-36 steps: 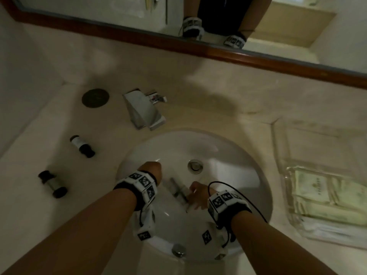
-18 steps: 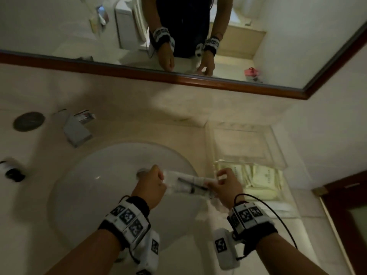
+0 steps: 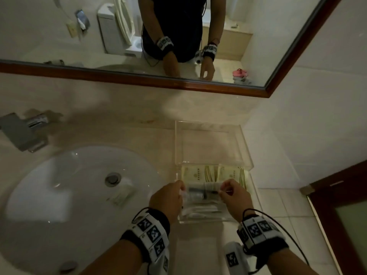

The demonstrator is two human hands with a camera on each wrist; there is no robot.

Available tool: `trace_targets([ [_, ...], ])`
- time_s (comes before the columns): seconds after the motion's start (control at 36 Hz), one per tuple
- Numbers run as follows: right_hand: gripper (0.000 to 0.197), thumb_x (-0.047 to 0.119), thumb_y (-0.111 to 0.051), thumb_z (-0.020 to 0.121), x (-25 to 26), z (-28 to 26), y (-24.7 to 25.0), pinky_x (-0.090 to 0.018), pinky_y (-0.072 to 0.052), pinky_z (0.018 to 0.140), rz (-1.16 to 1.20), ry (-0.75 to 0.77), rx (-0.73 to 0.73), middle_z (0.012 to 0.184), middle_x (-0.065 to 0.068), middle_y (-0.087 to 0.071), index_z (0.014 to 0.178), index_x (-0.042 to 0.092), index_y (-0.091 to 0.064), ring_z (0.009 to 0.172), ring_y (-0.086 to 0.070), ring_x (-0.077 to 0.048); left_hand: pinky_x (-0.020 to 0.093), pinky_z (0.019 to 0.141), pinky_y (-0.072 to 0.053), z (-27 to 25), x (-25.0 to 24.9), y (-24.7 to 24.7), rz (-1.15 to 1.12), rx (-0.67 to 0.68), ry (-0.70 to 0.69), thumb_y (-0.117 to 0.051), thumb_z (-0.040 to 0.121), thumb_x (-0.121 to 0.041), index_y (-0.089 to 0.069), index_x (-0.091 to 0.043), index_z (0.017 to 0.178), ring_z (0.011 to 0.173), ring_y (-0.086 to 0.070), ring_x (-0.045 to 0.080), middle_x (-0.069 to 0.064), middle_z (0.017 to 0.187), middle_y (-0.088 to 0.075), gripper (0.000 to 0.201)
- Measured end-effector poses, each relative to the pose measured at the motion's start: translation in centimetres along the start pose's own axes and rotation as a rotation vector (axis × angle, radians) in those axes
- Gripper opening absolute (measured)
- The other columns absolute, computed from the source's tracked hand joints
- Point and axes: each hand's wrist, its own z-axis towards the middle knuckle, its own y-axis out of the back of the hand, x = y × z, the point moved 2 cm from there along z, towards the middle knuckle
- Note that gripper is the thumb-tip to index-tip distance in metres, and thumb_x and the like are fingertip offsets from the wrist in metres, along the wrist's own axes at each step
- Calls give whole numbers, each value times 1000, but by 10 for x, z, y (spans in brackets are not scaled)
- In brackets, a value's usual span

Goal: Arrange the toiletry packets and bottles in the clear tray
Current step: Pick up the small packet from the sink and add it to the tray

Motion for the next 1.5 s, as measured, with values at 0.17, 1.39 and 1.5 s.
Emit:
trace_targets([
  [0.17, 9, 12, -60, 87, -10, 7, -3, -16, -42, 60, -125, 77, 48, 87, -2, -60, 83, 16, -52, 80, -60, -19, 33, 91, -45, 5, -5, -13, 128, 39, 8, -36, 96, -20, -53, -23, 118, 107, -58, 22, 1, 121, -56, 28],
  [1.39, 50, -11, -53, 74, -35, 44, 23, -15, -26, 101, -325, 303, 13, 132, -10, -45, 119, 7, -59, 122, -47, -24, 48, 110, -22, 46, -71, -69, 517, 43, -226, -40, 94, -37, -34, -25, 142, 137, -27, 27, 5, 149, -31, 49],
  [1.5, 47, -5, -55, 79, -30, 37, 24, -27, -29, 110, -370, 302, 25, 139, -12, -41, 124, 7, -56, 128, -42, -27, 51, 112, -19, 47, -74, -64, 498, 101, -199, -41, 94, -37, -37, -23, 140, 140, -21, 29, 9, 153, -22, 49],
])
